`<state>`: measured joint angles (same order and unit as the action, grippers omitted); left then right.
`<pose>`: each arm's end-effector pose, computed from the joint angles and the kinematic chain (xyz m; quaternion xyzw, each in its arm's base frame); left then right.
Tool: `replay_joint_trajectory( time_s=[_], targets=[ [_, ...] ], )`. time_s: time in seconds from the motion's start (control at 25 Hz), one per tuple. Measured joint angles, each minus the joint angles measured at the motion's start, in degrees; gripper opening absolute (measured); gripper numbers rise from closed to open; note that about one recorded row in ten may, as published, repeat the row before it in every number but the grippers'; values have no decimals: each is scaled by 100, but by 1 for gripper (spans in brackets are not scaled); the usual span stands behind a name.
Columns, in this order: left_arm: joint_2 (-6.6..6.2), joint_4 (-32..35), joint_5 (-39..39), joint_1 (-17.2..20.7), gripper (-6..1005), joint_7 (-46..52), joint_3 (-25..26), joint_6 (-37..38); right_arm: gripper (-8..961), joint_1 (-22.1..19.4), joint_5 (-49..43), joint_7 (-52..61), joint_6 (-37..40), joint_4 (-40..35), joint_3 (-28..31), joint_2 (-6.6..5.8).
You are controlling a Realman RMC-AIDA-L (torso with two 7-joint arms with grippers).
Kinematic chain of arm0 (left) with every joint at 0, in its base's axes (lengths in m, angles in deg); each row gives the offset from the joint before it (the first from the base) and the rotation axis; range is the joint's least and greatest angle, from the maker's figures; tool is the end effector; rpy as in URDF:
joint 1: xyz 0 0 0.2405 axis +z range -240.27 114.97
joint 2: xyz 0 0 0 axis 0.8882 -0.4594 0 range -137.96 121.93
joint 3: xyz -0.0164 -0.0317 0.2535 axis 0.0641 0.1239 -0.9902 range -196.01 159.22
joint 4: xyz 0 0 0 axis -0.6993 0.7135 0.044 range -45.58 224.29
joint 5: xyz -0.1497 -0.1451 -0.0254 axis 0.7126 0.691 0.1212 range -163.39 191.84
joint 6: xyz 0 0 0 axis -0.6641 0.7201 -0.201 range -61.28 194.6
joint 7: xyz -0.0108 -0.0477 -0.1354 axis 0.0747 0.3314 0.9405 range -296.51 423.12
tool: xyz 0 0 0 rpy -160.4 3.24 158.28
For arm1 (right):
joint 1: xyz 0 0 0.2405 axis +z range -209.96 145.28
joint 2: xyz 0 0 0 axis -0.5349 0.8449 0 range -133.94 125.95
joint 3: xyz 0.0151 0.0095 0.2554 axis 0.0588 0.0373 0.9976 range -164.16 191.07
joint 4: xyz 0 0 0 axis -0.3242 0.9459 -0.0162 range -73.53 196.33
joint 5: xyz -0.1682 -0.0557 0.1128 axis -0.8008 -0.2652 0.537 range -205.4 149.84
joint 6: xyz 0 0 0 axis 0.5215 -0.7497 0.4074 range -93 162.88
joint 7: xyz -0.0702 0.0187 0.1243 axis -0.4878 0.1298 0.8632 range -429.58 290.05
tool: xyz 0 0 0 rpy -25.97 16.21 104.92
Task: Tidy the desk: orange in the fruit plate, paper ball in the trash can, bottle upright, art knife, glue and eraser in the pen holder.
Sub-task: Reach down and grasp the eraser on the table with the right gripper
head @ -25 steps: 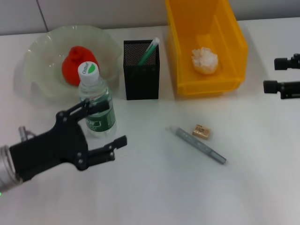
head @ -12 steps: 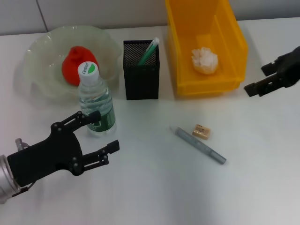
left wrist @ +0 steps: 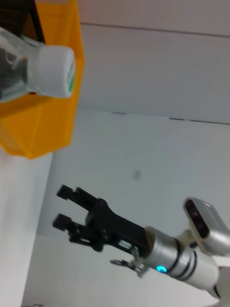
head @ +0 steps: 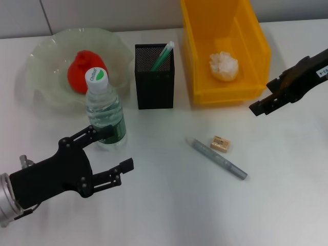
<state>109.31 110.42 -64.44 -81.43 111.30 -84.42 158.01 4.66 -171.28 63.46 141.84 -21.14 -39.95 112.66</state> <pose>-0.2826 0.2538 -0.0391 -0.9109 -0.1237 -0.3598 0.1597 0.1827 0.3520 0.0890 -0.9292 0.3266 -0.0837 0.1511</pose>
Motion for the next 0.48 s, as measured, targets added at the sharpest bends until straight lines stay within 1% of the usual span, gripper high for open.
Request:
replay_joint_trajectory(
  time_s=[0.36,0.48],
  targets=[
    [38,-23,1,17,847,-128,-10,-39,845,46,-13,21,-55,47,-43,-1],
    [45,-39,1,41,847,-141,-9,-43,845,163,-237,175,-56,35,-230,-2]
  ],
)
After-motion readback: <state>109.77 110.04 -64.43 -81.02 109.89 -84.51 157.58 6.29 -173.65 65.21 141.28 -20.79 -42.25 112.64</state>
